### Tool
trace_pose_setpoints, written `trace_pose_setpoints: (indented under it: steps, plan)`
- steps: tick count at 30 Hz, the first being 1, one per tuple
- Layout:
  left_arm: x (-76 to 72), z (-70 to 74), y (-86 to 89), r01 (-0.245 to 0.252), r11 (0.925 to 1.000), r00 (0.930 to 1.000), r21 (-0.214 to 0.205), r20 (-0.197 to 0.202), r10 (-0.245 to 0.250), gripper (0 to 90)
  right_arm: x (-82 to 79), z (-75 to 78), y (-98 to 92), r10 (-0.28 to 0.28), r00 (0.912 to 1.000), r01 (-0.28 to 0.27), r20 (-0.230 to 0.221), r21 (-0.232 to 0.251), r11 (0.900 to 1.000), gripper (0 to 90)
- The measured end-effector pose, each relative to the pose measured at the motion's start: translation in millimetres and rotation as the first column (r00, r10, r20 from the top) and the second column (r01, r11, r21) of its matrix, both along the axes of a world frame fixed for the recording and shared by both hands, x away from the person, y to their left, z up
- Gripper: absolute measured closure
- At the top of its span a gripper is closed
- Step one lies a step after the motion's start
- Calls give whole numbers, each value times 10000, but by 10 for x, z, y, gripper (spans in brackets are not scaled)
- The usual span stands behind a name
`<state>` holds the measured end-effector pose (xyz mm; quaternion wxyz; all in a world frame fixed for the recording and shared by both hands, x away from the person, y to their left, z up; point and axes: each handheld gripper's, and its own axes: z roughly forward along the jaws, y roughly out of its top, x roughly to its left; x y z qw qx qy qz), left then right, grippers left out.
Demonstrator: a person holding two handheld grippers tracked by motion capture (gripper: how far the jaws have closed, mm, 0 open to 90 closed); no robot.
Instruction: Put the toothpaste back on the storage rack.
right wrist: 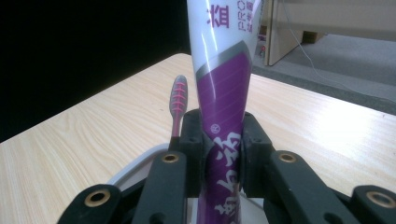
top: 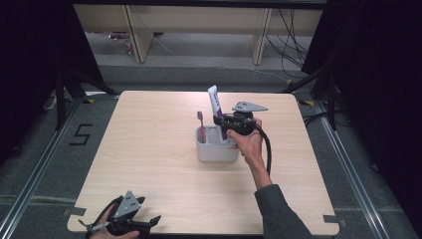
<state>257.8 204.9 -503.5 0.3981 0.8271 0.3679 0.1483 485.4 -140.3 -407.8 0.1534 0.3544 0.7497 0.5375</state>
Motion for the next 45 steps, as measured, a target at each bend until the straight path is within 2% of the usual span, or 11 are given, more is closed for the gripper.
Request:
trace_pose_setpoints:
  steps: [11, 16, 17, 21, 23, 25, 26, 34, 37, 38, 45]
  plan:
    - [10, 3, 14, 52, 9996, 10000, 267, 40, -53, 182, -8, -93, -2, 68, 10000, -68, -15, -84, 9999, 753]
    - [2, -3, -3, 42, 10000, 10000, -3, 1, -42, 182, -5, -129, -18, 125, 9999, -125, -23, -128, 9998, 752]
    - [12, 1, 13, 86, 9996, 9999, 286, 51, -88, 182, -13, -142, -17, 59, 9999, -60, -106, -40, 10000, 752]
    - [6, 6, 12, 83, 9995, 10000, 305, 19, -84, 182, -19, -167, -25, 37, 9998, -39, -174, -85, 10000, 751]
    - [12, 1, 12, 101, 9995, 9999, 299, 49, -103, 183, -16, -174, -38, -73, 9999, 76, 84, -283, 9996, 750]
    - [3, 2, 5, 77, 9998, 10000, 203, 10, -77, 183, -35, -175, -35, -32, 9998, 28, -203, -163, 9999, 750]
    - [0, 0, -2, 53, 9999, 10000, 95, -3, -53, 182, -24, -178, -42, 25, 10000, -25, 1, -220, 9998, 750]
    - [0, -3, -2, 91, 9999, 10000, 115, 20, -92, 182, -65, -194, -30, 54, 9994, -60, -353, -169, 9998, 748]
    - [0, -2, -3, 78, 9999, 10000, 99, 13, -78, 182, -56, -213, -39, 156, 9998, -159, -103, -342, 9993, 747]
    - [1, 0, -3, 78, 9999, 10000, 115, -21, -77, 182, -76, -212, -35, 77, 9994, -87, -339, -302, 9995, 747]
    - [0, -4, -3, 142, 9998, 9999, 155, -5, -142, 182, -103, -225, -39, 152, 9992, -169, -376, -459, 9988, 745]
